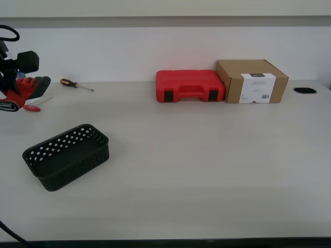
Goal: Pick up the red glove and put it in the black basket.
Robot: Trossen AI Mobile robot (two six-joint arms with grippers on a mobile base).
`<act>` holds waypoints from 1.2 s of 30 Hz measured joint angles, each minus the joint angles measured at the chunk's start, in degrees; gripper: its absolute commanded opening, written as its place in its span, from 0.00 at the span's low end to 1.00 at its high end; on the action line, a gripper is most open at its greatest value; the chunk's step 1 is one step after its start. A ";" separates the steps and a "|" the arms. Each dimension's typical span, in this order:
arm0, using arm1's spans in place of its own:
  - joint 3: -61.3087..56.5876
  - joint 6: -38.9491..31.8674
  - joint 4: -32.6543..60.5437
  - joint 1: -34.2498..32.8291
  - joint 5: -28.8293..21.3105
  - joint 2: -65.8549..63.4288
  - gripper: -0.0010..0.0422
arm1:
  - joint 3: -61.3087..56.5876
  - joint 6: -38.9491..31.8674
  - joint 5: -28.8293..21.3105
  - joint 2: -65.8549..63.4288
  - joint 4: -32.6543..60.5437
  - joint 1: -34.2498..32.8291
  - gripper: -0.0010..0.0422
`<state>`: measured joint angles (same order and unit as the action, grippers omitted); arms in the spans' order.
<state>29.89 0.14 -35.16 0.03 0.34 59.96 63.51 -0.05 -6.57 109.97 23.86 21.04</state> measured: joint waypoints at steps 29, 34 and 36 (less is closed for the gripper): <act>0.00 0.00 0.02 0.02 0.00 0.00 0.02 | -32.54 5.29 4.55 -11.80 -12.81 -19.52 0.02; 0.00 0.00 0.00 0.02 -0.02 0.00 0.02 | -29.00 5.77 2.64 -10.64 -12.44 -19.54 0.02; 0.00 0.00 0.00 0.04 -0.02 0.00 0.02 | -27.45 5.81 2.01 -7.04 -11.93 -19.56 0.02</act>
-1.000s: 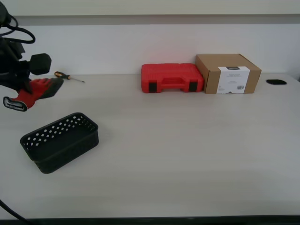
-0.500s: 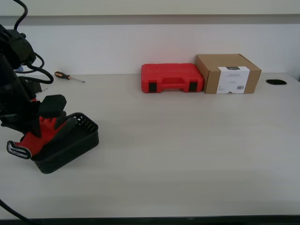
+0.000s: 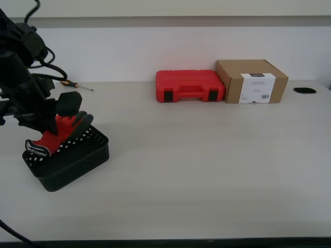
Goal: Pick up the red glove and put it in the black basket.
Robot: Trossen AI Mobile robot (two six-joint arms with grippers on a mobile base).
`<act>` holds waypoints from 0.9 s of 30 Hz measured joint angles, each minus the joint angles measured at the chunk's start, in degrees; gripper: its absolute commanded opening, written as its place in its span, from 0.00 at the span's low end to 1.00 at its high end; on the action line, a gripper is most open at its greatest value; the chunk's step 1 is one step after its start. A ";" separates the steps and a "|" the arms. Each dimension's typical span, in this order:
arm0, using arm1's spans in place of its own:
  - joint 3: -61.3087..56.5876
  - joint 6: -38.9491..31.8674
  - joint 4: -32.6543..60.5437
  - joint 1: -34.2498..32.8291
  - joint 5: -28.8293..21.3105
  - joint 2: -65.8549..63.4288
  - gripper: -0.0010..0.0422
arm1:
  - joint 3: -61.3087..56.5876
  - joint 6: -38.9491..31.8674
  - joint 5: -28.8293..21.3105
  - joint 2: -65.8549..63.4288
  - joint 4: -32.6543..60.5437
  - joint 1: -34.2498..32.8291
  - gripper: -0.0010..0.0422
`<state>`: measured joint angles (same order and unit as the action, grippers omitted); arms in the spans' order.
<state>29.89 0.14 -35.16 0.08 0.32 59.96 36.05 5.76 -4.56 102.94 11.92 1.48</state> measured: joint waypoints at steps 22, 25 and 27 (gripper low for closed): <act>0.00 0.00 0.02 -0.04 0.02 -0.02 0.02 | 10.19 -1.46 -4.66 19.58 -1.90 -0.07 0.20; 0.00 0.00 0.02 -0.07 0.02 -0.02 0.02 | 10.75 -1.29 -4.66 19.58 -0.44 -0.09 0.38; 0.00 0.00 0.02 -0.04 0.02 -0.02 0.02 | 11.39 -1.29 -4.68 19.54 1.49 -0.07 0.50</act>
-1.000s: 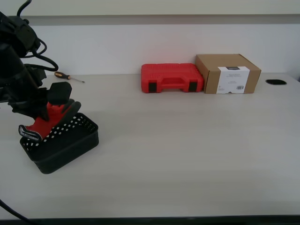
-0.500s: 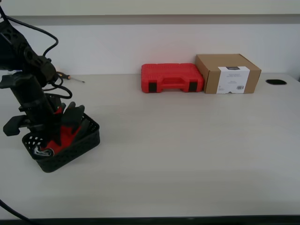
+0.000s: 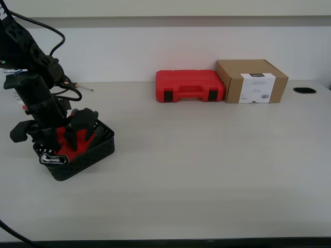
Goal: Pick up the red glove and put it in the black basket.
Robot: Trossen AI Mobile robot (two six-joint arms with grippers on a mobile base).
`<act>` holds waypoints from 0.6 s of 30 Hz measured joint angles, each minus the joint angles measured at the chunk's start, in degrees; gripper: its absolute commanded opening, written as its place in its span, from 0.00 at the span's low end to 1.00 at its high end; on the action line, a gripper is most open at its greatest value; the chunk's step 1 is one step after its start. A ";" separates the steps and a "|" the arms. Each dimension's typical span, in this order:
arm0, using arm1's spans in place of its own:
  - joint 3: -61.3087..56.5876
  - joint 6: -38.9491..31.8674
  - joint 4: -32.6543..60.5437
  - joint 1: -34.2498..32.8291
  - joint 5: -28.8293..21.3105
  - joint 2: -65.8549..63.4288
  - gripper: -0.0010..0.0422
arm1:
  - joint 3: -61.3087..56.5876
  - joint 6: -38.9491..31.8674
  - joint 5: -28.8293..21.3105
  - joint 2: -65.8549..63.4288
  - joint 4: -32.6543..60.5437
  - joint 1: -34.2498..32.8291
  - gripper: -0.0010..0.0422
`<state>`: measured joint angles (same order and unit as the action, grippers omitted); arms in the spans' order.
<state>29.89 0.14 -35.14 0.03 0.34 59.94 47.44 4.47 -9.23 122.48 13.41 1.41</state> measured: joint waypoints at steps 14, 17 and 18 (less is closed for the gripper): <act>0.00 0.00 0.00 -0.04 0.00 0.00 0.02 | 9.20 0.07 -9.53 -26.84 7.93 -0.17 0.02; 0.00 0.00 0.07 -0.02 0.00 0.00 0.02 | 10.45 -0.98 -5.73 -34.53 7.32 -0.28 0.02; 0.00 0.00 0.09 -0.02 0.00 0.00 0.02 | 10.69 -1.57 -5.29 -36.85 6.64 -0.28 0.02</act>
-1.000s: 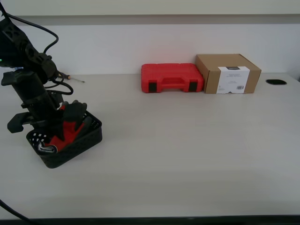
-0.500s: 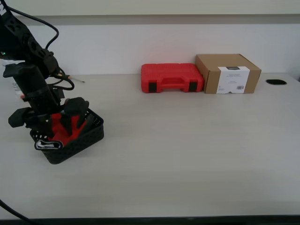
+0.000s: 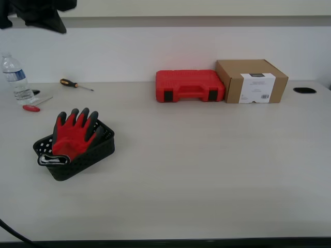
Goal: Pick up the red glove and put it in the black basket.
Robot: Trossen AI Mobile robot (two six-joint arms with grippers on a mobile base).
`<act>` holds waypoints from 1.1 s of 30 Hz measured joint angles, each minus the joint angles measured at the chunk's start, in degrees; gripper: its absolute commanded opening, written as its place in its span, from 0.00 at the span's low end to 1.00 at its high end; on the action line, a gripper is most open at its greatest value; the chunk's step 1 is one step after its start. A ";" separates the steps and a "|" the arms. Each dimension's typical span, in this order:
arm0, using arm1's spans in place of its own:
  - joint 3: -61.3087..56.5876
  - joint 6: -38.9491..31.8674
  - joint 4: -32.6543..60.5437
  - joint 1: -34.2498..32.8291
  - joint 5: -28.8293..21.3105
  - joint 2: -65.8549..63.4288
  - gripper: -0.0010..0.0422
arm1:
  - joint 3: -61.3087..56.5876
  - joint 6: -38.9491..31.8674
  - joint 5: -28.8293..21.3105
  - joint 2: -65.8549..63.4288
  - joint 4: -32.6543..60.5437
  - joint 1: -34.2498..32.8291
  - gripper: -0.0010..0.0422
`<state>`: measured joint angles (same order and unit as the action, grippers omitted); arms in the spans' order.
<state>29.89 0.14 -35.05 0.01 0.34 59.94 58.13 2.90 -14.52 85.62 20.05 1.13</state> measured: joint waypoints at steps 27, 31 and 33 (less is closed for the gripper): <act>0.00 0.00 0.15 0.04 0.00 0.00 0.02 | -0.13 -6.73 5.25 -13.16 -13.18 -0.09 0.02; 0.00 0.00 0.15 0.07 0.00 0.00 0.02 | -0.13 -6.73 5.22 -13.16 -13.18 -0.09 0.02; 0.00 0.00 0.13 0.02 0.00 0.00 0.02 | -0.13 -6.73 5.22 -13.16 -13.18 -0.09 0.02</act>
<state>29.89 0.14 -34.92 0.03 0.34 59.94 58.00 -3.84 -9.30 72.47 6.87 1.04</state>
